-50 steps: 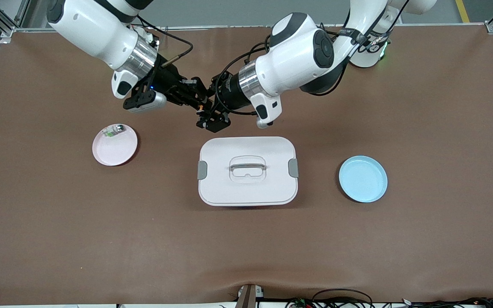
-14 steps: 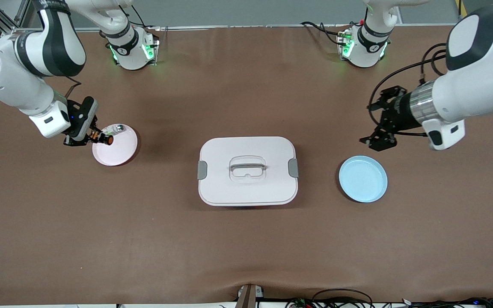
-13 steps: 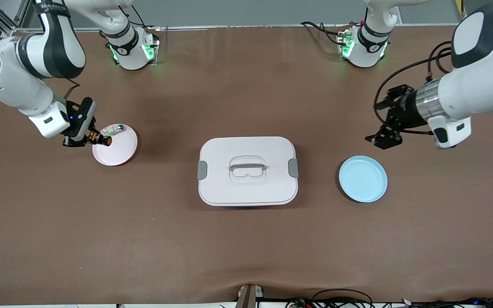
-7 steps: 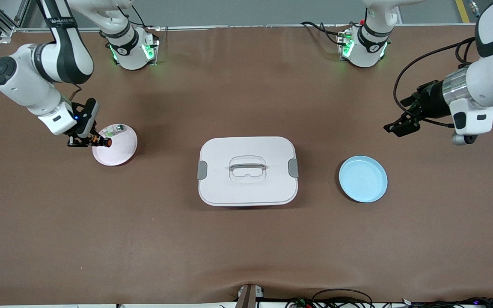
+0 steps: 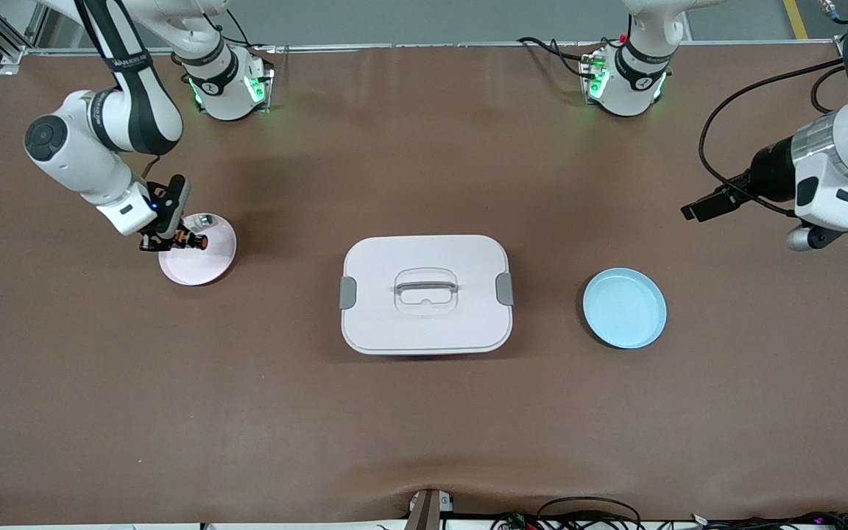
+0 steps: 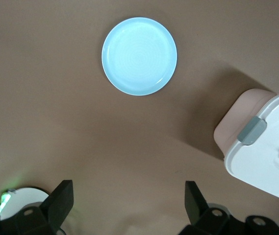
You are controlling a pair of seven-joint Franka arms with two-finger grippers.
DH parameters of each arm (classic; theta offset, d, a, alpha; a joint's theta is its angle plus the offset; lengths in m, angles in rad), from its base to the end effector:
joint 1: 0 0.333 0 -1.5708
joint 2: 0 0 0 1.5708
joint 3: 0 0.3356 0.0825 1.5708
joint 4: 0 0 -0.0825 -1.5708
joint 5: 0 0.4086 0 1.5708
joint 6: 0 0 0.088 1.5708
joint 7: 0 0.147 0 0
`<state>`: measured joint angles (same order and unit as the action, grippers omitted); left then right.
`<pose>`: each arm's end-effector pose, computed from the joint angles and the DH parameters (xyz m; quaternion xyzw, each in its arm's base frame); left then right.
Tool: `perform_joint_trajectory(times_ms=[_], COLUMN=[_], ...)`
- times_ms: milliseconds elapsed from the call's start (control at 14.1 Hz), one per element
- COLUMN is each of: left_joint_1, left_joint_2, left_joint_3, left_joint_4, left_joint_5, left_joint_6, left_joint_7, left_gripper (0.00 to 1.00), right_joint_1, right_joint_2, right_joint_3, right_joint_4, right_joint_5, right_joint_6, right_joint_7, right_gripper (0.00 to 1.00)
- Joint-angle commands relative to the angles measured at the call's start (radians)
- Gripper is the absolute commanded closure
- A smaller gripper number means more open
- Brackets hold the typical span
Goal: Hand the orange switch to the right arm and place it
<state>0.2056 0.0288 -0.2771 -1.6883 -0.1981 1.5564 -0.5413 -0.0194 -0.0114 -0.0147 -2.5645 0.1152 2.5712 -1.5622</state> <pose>0.5685 -0.0683 0.5327 0.9629 0.2368 -0.1066 0.0739 0.4645 -0.0152 0.2301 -0.7541 -0.6559 -0.0289 0.0156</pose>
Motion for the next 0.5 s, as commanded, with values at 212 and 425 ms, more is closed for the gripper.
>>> perform_joint_trajectory(times_ms=[212, 425], left_joint_1=[0.052, 0.054], left_joint_2=[-0.061, -0.081], left_joint_3=[-0.005, -0.007], left_joint_4=[-0.018, -0.016], left_joint_5=[0.045, 0.098], left_joint_6=[0.079, 0.128], left_joint_7=[0.084, 0.196], left_gripper=[0.00, 0.00], right_joint_1=[-0.020, -0.020], right_joint_2=[0.117, 0.151], right_joint_3=[0.016, 0.016], right_joint_4=[0.000, 0.001], right_joint_5=[0.020, 0.020], right_joint_6=[0.122, 0.155], right_joint_7=[-0.025, -0.025], right_gripper=[1.00, 1.00])
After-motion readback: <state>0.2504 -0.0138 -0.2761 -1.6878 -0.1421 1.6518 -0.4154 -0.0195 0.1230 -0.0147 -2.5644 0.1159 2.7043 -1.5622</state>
